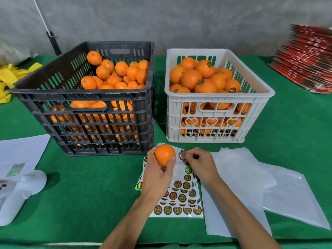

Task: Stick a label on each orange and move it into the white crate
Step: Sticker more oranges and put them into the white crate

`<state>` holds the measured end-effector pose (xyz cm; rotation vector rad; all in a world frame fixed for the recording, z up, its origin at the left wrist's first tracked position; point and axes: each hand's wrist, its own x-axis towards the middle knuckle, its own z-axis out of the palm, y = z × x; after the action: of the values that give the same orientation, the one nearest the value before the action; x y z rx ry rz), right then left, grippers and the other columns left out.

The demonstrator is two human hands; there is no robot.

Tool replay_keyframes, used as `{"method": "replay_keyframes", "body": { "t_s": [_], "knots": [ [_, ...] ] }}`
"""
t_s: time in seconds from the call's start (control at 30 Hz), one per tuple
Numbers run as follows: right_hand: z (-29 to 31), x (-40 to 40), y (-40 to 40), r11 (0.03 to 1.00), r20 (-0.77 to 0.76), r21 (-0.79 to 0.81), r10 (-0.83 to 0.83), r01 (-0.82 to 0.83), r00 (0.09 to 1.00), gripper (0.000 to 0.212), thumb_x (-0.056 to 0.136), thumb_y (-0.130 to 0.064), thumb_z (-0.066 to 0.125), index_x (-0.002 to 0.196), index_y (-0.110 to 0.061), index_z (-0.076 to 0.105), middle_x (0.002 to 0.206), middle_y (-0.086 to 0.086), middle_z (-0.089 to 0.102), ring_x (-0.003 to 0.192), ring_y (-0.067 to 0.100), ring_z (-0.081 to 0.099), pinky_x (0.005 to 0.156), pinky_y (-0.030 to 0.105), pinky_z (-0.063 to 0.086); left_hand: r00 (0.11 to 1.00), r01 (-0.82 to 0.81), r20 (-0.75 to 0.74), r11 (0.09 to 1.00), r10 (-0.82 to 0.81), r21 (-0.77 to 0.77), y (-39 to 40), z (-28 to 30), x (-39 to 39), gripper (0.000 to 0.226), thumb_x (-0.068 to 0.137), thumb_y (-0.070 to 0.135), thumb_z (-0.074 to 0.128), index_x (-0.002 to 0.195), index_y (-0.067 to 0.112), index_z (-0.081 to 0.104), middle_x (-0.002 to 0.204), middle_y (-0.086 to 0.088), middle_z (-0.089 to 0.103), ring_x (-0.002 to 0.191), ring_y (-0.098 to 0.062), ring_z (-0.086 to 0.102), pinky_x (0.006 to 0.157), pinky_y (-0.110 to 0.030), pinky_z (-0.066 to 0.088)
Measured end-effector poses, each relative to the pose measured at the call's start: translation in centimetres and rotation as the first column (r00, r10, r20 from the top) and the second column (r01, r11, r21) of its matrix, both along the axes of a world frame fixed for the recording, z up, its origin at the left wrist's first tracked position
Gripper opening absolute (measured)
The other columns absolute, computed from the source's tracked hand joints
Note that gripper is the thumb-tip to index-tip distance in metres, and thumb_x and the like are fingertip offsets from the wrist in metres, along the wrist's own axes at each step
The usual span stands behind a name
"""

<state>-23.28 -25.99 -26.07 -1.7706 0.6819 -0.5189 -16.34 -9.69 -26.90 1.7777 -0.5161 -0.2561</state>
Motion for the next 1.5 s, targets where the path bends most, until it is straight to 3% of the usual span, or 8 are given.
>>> {"method": "replay_keyframes", "body": {
  "t_s": [0.27, 0.5, 0.67, 0.9, 1.03, 1.17, 1.33, 1.5],
  "knots": [
    [4.5, 0.5, 1.9, 0.982, 0.283, -0.187, 0.063, -0.010, 0.957, 0.011, 0.098, -0.027, 0.070, 0.098, -0.031, 0.080, 0.098, -0.013, 0.073, 0.098, 0.009, 0.067, 0.086, 0.017, 0.050, 0.995, 0.083, -0.050, 0.992, -0.088, -0.094, -0.8, 3.8, 0.0, 0.042, 0.095, 0.052, 0.070, 0.124, 0.060, 0.041, 0.118, 0.012, 0.067, 0.093, -0.008, 0.074, 0.075, -0.013, 0.053],
    [12.0, -1.3, 0.8, 0.828, 0.119, -0.516, 0.322, -0.218, 0.939, 0.042, 0.102, -0.033, 0.058, 0.144, -0.028, 0.056, 0.128, -0.023, 0.049, 0.125, 0.000, 0.051, 0.101, 0.015, 0.044, 0.988, 0.146, -0.007, 0.960, -0.152, -0.240, -1.7, 11.4, 1.4, 0.051, 0.094, 0.049, 0.073, 0.137, 0.027, 0.058, 0.103, 0.002, 0.076, 0.079, -0.013, 0.076, 0.064, -0.024, 0.058],
    [18.8, 1.4, -0.8, 0.550, 0.085, -0.832, -0.013, 0.078, 0.996, 0.078, 0.085, -0.042, 0.077, 0.152, -0.017, 0.044, 0.134, 0.001, 0.051, 0.111, 0.021, 0.057, 0.085, 0.038, 0.055, 0.966, 0.197, 0.202, 0.968, -0.164, -0.156, -6.0, 19.8, 4.0, 0.043, 0.082, 0.061, 0.077, 0.117, 0.038, 0.067, 0.100, 0.017, 0.077, 0.090, 0.002, 0.074, 0.077, -0.019, 0.060],
    [26.5, 7.3, -6.7, 0.379, 0.158, -0.897, -0.208, 0.228, 0.965, 0.062, 0.102, -0.041, 0.059, 0.151, -0.006, 0.046, 0.151, 0.012, 0.052, 0.139, 0.030, 0.047, 0.117, 0.042, 0.036, 0.855, 0.038, 0.514, 0.997, -0.067, 0.067, -10.3, 29.3, 12.1, 0.058, 0.098, 0.056, 0.061, 0.145, 0.022, 0.055, 0.136, 0.005, 0.066, 0.110, -0.025, 0.069, 0.099, -0.043, 0.055],
    [27.6, 11.1, -6.7, 0.440, 0.145, -0.888, -0.008, 0.134, 0.989, 0.045, 0.104, -0.026, 0.057, 0.146, -0.011, 0.055, 0.148, 0.007, 0.057, 0.138, 0.024, 0.050, 0.118, 0.035, 0.035, 0.821, -0.177, 0.569, 0.927, -0.046, 0.331, -7.6, 30.4, 20.7, 0.027, 0.100, 0.038, 0.063, 0.119, 0.021, 0.070, 0.115, -0.003, 0.075, 0.113, -0.027, 0.068, 0.095, -0.035, 0.052],
    [26.7, 15.2, -3.6, 0.496, 0.117, -0.868, 0.175, 0.015, 0.978, 0.042, 0.103, -0.030, 0.059, 0.143, -0.016, 0.059, 0.142, 0.002, 0.062, 0.134, 0.021, 0.052, 0.111, 0.030, 0.036, 0.933, -0.192, 0.342, 0.649, -0.111, 0.736, -2.1, 28.5, 29.0, 0.038, 0.099, 0.027, 0.065, 0.132, 0.009, 0.065, 0.126, -0.019, 0.070, 0.116, -0.036, 0.068, 0.086, -0.035, 0.055],
    [25.1, 20.4, -0.7, 0.639, 0.125, -0.759, 0.332, -0.126, 0.935, 0.045, 0.102, -0.039, 0.061, 0.144, -0.027, 0.057, 0.142, -0.009, 0.060, 0.134, 0.006, 0.050, 0.113, 0.019, 0.035, 0.964, -0.210, 0.267, 0.606, -0.005, 0.767, 1.9, 26.4, 37.2, 0.071, 0.100, 0.024, 0.069, 0.160, 0.015, 0.032, 0.152, -0.023, 0.047, 0.124, -0.041, 0.063, 0.090, -0.046, 0.061],
    [24.2, 26.2, 0.1, 0.730, 0.095, -0.641, 0.384, -0.238, 0.919, 0.052, 0.098, -0.050, 0.060, 0.148, -0.041, 0.048, 0.142, -0.020, 0.056, 0.133, -0.002, 0.047, 0.113, 0.026, 0.039, 0.905, -0.258, 0.404, 0.585, -0.132, 0.769, -0.5, 25.8, 43.9, 0.073, 0.096, 0.017, 0.068, 0.159, 0.017, 0.032, 0.156, -0.020, 0.038, 0.137, -0.041, 0.050, 0.108, -0.048, 0.047]
  ]
}}
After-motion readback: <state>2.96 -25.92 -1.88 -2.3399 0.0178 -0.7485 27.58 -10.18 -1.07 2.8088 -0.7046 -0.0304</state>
